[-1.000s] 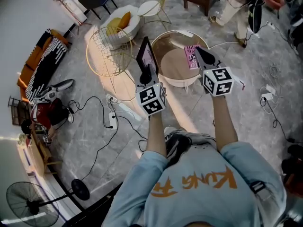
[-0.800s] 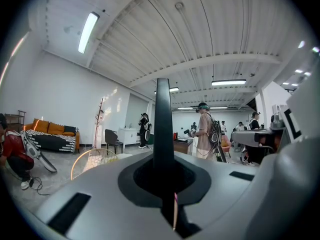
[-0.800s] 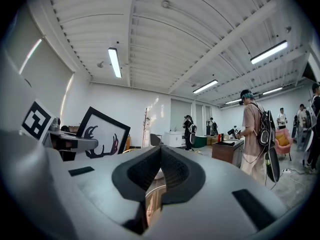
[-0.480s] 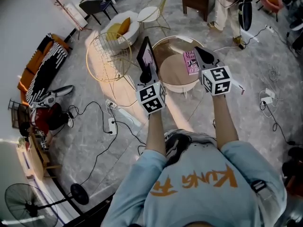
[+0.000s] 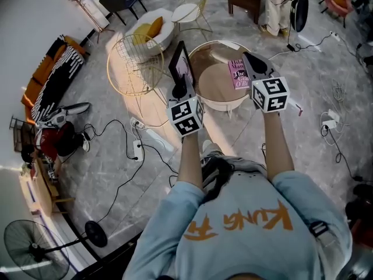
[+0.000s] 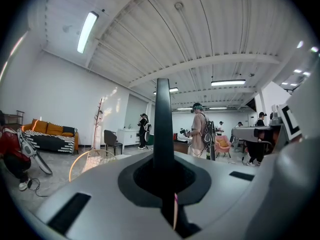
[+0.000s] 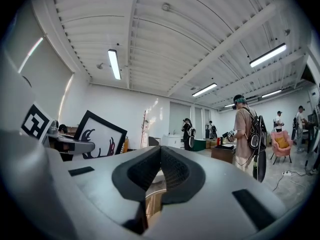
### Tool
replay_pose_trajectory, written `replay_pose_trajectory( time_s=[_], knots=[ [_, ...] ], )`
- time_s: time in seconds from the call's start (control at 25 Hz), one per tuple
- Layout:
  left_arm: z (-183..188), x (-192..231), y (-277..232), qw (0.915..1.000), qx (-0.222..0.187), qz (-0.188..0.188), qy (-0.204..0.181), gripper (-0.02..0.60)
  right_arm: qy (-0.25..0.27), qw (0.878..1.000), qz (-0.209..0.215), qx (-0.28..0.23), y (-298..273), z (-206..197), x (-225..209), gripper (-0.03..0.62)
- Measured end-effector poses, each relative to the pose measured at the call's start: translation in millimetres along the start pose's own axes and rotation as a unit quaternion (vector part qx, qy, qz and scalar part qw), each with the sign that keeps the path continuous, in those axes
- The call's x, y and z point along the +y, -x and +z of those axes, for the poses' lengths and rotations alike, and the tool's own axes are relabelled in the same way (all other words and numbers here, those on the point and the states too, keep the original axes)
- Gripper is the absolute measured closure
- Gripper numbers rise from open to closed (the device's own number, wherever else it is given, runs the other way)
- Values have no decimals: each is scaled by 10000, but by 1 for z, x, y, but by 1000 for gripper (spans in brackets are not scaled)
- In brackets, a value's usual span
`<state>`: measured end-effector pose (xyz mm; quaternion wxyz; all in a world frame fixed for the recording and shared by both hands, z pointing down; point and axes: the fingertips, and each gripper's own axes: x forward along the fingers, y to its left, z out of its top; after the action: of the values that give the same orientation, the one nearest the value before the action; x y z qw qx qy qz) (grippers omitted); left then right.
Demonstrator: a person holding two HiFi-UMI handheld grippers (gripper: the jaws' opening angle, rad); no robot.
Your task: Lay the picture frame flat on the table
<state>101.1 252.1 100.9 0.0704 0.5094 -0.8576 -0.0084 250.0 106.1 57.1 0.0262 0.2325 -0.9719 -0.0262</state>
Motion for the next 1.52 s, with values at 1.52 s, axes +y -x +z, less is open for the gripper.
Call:
replay_pose_trajectory(
  time_s=[1.52],
  knots=[
    [-57, 113, -368, 9880, 1205, -945, 206, 555, -236, 9896, -989, 1017, -319, -84, -104, 597]
  ],
)
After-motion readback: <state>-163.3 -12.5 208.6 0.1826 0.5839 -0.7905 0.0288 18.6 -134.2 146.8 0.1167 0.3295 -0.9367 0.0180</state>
